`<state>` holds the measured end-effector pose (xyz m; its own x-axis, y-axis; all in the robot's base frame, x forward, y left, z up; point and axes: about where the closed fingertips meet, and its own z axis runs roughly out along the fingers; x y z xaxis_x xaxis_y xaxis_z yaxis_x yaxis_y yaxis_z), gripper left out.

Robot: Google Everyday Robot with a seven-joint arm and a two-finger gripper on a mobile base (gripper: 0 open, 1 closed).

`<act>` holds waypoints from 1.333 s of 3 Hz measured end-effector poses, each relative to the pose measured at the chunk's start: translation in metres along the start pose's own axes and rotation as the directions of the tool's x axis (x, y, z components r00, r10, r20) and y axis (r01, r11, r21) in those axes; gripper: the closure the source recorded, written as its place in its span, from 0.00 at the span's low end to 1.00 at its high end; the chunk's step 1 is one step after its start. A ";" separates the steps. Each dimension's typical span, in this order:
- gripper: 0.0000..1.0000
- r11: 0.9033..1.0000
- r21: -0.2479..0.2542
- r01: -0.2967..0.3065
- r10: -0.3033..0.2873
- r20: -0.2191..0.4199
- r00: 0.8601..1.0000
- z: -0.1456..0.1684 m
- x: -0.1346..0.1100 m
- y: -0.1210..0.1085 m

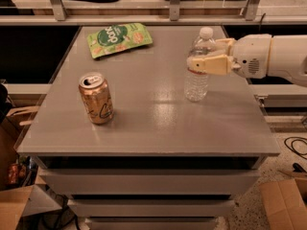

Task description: Pick water bottle

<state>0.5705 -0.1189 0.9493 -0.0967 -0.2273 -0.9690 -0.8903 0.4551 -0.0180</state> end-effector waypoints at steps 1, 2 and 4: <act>0.86 1.000 0.002 0.013 -0.013 0.009 1.000 -0.005 -0.006 -0.006; 1.00 0.999 0.017 0.046 -0.046 0.007 0.999 -0.017 -0.016 -0.016; 1.00 0.995 -0.016 0.096 -0.096 0.006 0.995 -0.028 -0.033 -0.026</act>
Offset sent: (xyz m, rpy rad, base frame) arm 0.0139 -0.0430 0.0371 -0.0403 -0.0882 -0.0252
